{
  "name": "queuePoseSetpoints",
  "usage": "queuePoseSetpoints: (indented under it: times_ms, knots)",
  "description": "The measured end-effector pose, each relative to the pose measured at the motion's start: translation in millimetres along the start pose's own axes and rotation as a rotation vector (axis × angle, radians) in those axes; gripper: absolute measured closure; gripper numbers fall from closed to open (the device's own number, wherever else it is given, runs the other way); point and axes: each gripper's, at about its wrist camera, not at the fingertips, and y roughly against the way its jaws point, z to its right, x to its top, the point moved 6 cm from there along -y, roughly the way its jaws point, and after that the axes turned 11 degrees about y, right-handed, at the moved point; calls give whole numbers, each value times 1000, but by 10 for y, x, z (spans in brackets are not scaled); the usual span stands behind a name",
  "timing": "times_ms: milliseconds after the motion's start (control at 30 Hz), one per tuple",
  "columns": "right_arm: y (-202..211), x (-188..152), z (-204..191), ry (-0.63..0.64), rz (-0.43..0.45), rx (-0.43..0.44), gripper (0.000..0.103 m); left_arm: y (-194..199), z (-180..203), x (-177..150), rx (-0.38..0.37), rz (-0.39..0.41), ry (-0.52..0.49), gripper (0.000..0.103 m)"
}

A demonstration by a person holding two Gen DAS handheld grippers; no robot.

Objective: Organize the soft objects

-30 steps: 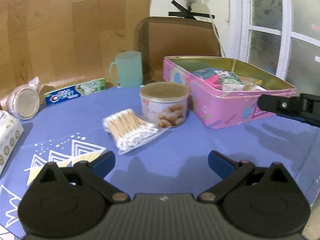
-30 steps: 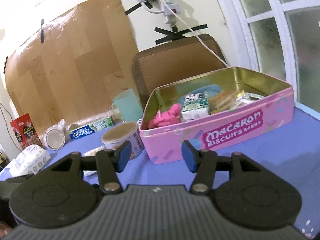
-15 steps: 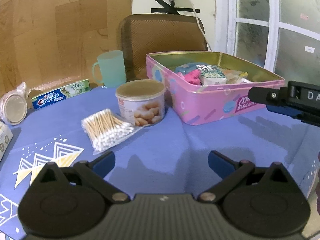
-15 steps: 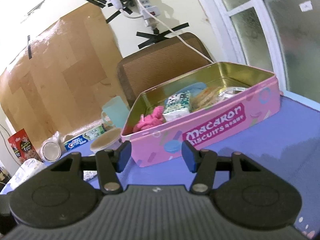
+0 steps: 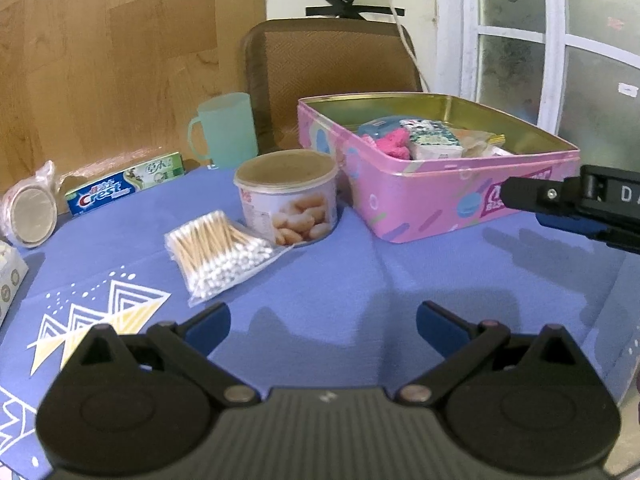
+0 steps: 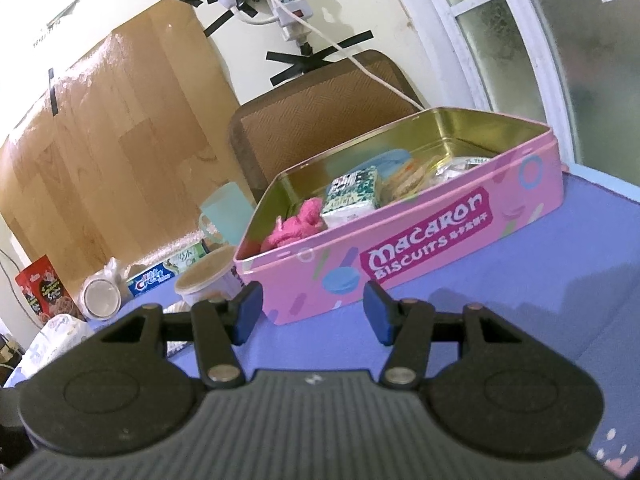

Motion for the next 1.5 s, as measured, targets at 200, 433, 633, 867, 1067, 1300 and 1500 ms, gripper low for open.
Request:
queuePoseSetpoints:
  times_ms: [200, 433, 633, 867, 1067, 1300, 1500]
  knots:
    - [-65, -51, -42, 11, -29, 15, 44, -13, -144, -1, 27, 2, 18, 0]
    - [-88, -185, -297, 96, -66, 56, 42, 47, -554, 36, 82, 40, 89, 0]
    - [-125, -276, -424, 120, -90, 73, 41, -22, -1000, -15, 151, 2, 211, 0]
    - [-112, -311, -408, 108, -99, 67, 41, 31, -943, -8, 128, 46, 179, 0]
    - [-172, -426, -436, 86, -147, 81, 37, 63, -914, -9, 118, 70, 180, 0]
    - [-158, -448, -430, 33, -126, 105, 27, 28, -916, -22, 119, 46, 186, 0]
    - [-158, -467, -477, 50, -98, 105, 21, 27, -903, -26, 119, 48, 177, 0]
